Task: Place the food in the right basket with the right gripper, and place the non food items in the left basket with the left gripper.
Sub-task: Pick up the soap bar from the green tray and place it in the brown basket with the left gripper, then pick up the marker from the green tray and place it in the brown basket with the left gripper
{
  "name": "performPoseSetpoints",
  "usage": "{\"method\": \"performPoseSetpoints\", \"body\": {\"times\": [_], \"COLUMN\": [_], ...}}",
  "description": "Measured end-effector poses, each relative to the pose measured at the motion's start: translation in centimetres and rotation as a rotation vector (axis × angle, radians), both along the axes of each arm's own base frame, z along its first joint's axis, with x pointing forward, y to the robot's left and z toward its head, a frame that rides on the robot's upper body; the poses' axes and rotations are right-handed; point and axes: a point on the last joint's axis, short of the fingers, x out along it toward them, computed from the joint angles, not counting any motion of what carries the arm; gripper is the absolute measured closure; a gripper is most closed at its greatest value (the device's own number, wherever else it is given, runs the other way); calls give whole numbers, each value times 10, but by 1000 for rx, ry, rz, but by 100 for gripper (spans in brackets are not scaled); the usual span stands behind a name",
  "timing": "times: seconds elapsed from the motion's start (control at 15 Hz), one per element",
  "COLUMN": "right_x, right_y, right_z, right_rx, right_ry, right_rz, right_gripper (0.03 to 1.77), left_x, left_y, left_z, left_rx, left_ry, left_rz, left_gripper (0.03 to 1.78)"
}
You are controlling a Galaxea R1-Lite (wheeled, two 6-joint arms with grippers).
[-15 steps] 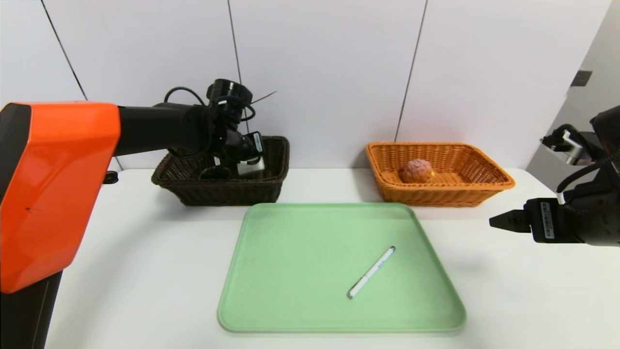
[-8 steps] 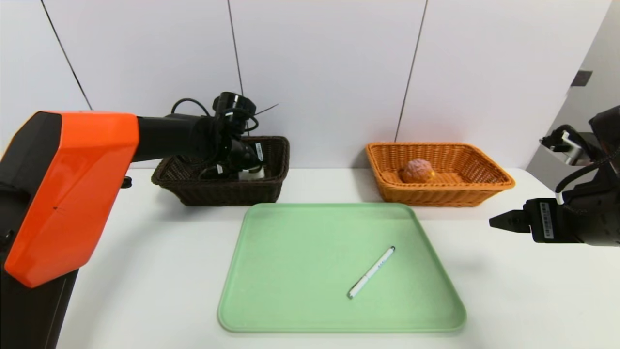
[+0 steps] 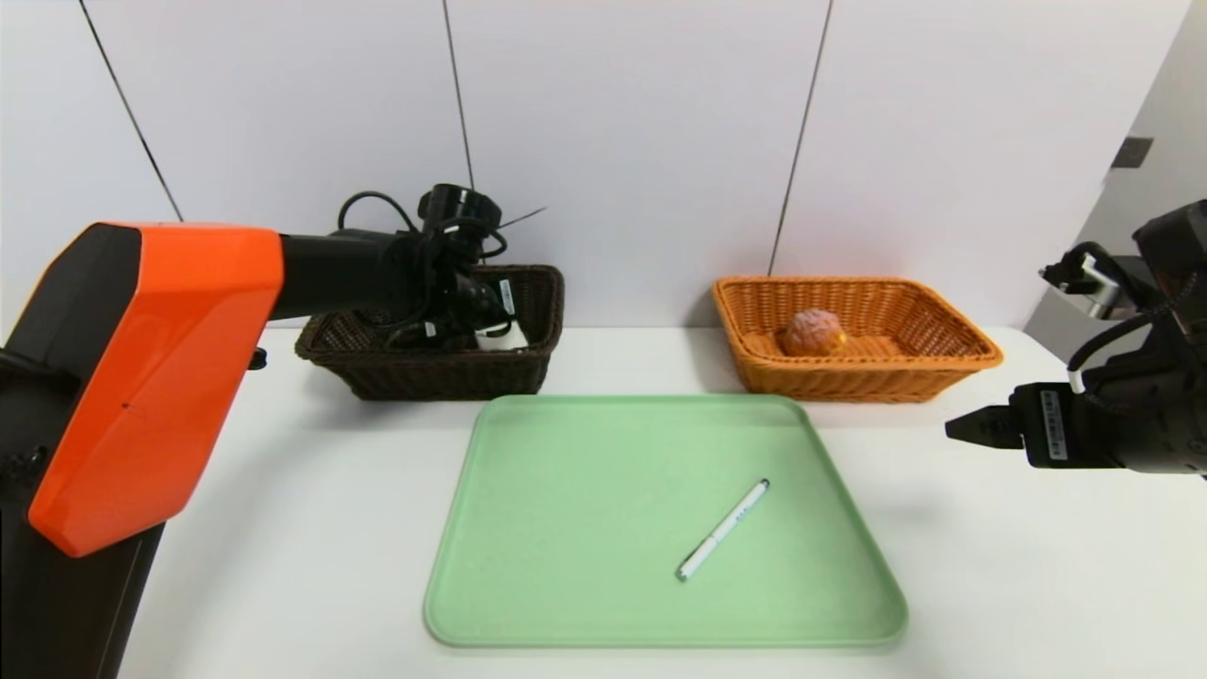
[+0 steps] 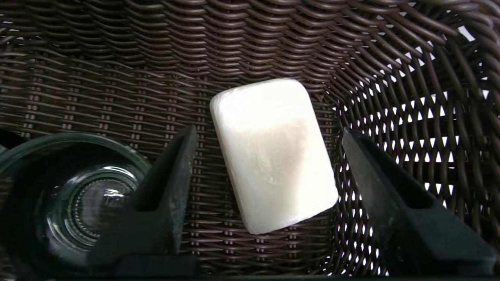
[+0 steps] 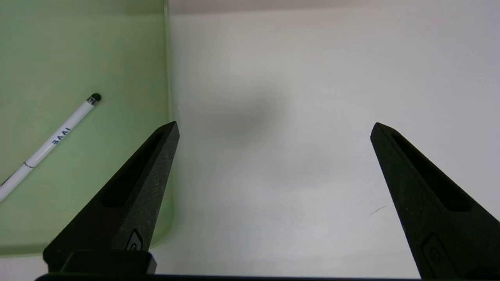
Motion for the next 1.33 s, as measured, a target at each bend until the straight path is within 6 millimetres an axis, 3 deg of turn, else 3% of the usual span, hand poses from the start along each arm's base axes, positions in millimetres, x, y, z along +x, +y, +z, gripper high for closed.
{"method": "performPoseSetpoints", "body": {"times": [0.27, 0.73, 1.0, 1.33], "right_x": [2, 3, 3, 1], "right_y": [0, 1, 1, 1], "right_z": [-1, -1, 1, 3], "right_rx": [3, 9, 14, 30], "right_ry": [-1, -7, -15, -23], "right_rz": [-1, 4, 4, 9], "right_gripper": [10, 10, 10, 10], "left_x": [-4, -58, -112, -171], "left_y": [2, 1, -45, -98], "left_z": [8, 81, 114, 119], "left_rx": [4, 191, 133, 89], "left_ry": [-11, -95, -128, -60], "left_rz": [14, -10, -324, -688], "left_gripper": [33, 20, 16, 14]}}
